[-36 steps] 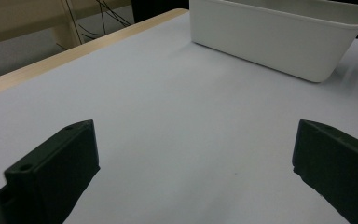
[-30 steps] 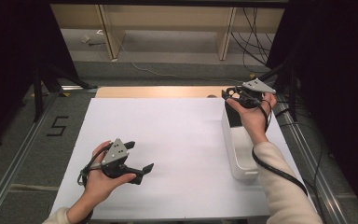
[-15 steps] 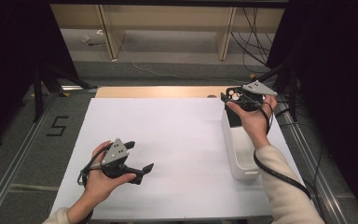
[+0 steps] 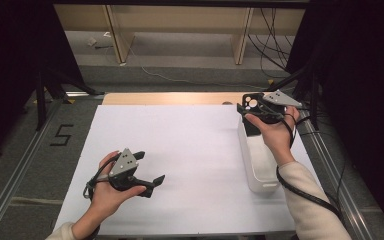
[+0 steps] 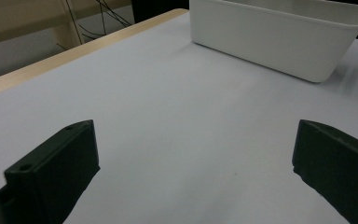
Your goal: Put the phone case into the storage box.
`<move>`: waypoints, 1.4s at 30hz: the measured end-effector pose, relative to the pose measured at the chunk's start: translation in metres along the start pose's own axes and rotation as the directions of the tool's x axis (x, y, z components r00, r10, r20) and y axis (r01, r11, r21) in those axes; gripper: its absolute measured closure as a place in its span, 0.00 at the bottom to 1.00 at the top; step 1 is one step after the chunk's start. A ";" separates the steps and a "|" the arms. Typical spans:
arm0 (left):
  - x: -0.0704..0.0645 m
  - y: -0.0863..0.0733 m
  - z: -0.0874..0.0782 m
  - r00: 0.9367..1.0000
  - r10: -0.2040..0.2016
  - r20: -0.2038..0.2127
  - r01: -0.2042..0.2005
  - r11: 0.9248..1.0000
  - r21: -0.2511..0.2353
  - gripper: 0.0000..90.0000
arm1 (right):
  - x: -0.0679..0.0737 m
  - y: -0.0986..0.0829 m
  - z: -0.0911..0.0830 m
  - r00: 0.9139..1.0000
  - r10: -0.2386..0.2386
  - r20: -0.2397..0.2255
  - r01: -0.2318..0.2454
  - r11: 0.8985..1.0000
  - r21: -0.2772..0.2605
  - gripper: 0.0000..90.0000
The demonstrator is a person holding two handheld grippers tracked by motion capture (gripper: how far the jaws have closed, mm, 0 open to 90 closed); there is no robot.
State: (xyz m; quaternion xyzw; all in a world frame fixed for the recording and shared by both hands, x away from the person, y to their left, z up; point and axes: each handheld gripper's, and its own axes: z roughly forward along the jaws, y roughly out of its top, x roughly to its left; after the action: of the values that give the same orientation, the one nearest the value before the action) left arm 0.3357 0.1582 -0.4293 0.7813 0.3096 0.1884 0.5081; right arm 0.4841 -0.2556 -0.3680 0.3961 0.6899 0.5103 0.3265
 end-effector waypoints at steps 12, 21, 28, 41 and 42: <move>0.000 0.000 0.000 1.000 0.000 -0.002 0.000 1.000 0.000 0.00 | 0.006 -0.005 -0.006 1.000 0.003 -0.030 -0.003 1.000 0.011 0.14; 0.000 0.000 -0.001 1.000 0.002 -0.004 -0.002 1.000 -0.001 0.00 | 0.011 -0.006 -0.014 0.999 -0.002 -0.049 0.003 1.000 0.013 0.14; 0.000 0.000 -0.001 1.000 0.001 -0.006 -0.001 1.000 -0.002 0.00 | 0.014 -0.009 -0.019 0.998 -0.007 -0.064 0.008 1.000 0.013 0.14; 0.000 0.001 -0.001 1.000 0.004 -0.006 -0.004 1.000 -0.001 0.00 | 0.021 -0.014 -0.033 0.995 -0.016 -0.101 0.017 1.000 0.012 0.14; 0.000 0.001 -0.001 1.000 0.003 -0.006 -0.003 1.000 -0.001 0.00 | 0.022 -0.014 -0.034 0.994 -0.015 -0.106 0.017 1.000 0.013 0.14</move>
State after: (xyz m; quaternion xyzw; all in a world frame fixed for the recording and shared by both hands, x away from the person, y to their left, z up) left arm 0.3354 0.1591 -0.4283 0.7809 0.3100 0.1919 0.5073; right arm 0.4415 -0.2536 -0.3736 0.3653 0.7129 0.5231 0.2910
